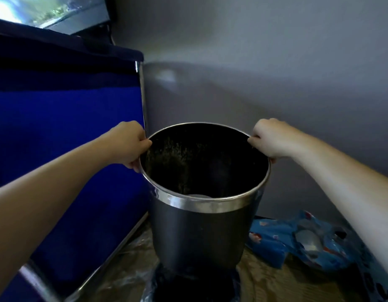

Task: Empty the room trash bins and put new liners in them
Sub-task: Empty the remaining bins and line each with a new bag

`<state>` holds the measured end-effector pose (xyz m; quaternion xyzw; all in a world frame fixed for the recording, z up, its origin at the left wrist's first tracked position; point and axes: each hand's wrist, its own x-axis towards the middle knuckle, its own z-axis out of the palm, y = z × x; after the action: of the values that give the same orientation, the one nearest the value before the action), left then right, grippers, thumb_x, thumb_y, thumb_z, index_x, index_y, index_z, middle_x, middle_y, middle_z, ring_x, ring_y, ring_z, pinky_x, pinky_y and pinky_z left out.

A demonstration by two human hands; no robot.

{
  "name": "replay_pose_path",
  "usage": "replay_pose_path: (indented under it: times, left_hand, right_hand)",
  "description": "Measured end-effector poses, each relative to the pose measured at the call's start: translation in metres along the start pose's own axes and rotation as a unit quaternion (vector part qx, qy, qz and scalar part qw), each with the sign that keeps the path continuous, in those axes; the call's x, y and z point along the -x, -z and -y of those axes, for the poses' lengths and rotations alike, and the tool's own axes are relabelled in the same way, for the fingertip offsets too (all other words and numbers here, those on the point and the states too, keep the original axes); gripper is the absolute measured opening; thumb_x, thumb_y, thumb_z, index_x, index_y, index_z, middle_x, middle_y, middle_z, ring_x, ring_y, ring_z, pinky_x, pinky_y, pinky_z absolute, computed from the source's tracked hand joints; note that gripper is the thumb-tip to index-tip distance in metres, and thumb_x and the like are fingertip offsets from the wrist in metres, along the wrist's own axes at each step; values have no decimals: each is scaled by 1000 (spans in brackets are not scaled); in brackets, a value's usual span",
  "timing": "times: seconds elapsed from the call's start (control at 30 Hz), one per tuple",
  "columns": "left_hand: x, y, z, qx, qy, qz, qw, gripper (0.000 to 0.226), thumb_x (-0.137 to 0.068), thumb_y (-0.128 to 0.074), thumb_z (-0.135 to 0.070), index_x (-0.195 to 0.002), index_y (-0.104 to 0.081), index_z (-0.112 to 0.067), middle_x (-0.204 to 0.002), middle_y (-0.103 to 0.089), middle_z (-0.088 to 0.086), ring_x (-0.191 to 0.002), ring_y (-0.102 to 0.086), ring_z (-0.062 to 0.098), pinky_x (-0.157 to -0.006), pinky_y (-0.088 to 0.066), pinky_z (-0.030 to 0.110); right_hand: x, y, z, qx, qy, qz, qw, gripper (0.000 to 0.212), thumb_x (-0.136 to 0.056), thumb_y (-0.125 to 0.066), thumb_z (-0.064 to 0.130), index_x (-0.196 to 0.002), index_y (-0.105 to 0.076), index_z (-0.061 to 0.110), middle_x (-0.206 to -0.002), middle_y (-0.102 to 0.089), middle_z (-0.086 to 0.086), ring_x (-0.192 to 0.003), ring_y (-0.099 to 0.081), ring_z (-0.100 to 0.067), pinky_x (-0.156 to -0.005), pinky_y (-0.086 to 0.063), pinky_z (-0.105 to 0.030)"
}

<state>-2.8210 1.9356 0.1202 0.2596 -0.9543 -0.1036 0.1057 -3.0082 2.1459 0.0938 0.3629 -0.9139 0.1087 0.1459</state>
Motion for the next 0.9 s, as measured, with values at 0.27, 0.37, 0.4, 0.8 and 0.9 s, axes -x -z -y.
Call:
replay_pose_path:
  times: [0.27,0.37,0.4,0.8,0.9]
  left_hand:
    - [18,-21,30,49,45,76,995,34,-99,-44,-23,-87,-64,2,-54,-67,5,-46,-64,8,-45,-46,15]
    - [19,-33,35,56,44,91,993,36,-100,-44,-23,-87,-65,3,-52,-67,3,-46,-64,8,-46,-46,15]
    - [19,-36,36,61,44,92,993,35,-100,-43,-23,-87,-65,3,-51,-66,3,-46,-64,8,-46,-46,14]
    - [22,-65,48,47,54,108,992,36,-100,-42,-23,-79,-61,-2,-43,-62,-2,-41,-61,4,-40,-39,10]
    - [21,-75,50,51,53,111,991,37,-101,-41,-23,-77,-60,-2,-43,-62,-2,-41,-61,4,-39,-39,10]
  right_hand:
    - [12,-21,28,0,13,84,996,43,-94,-47,15,-52,-50,8,-35,-51,1,-54,-59,-24,-53,-43,-27]
    - [15,-27,29,0,6,103,995,42,-94,-46,16,-53,-53,7,-28,-48,3,-48,-58,-21,-48,-36,-24]
    - [16,-29,29,-2,6,106,994,43,-95,-46,16,-54,-53,7,-29,-48,2,-47,-58,-21,-48,-37,-24]
    - [25,-62,33,-23,-4,152,988,43,-97,-45,15,-57,-56,5,-29,-50,2,-37,-54,-15,-45,-37,-22]
    - [26,-68,33,-5,-12,158,987,42,-96,-45,14,-57,-57,5,-30,-51,1,-40,-55,-16,-46,-36,-21]
